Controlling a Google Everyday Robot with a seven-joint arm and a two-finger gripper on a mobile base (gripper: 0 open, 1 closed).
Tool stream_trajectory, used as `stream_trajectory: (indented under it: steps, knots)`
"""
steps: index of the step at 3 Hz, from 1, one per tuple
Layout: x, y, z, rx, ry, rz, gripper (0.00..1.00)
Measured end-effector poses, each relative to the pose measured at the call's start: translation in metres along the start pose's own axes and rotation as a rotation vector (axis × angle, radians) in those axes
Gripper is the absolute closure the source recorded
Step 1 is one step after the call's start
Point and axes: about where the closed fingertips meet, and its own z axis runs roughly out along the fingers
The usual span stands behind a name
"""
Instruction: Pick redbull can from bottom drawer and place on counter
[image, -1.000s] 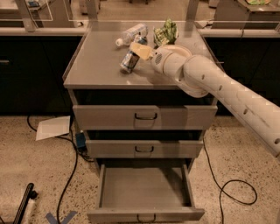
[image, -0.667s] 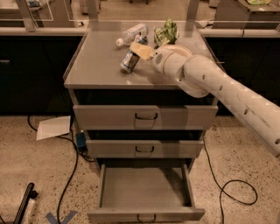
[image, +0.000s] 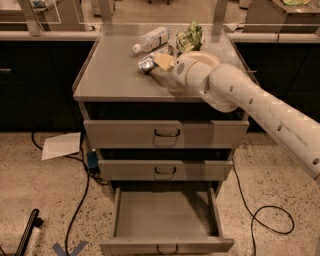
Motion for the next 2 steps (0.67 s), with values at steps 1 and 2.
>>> stream_trajectory:
  steps: [1, 2]
  knots:
    - [0.0000, 0.0001, 0.0001, 0.000, 0.000, 0.000, 0.00]
    - [0.0000, 0.0001, 0.0001, 0.000, 0.000, 0.000, 0.00]
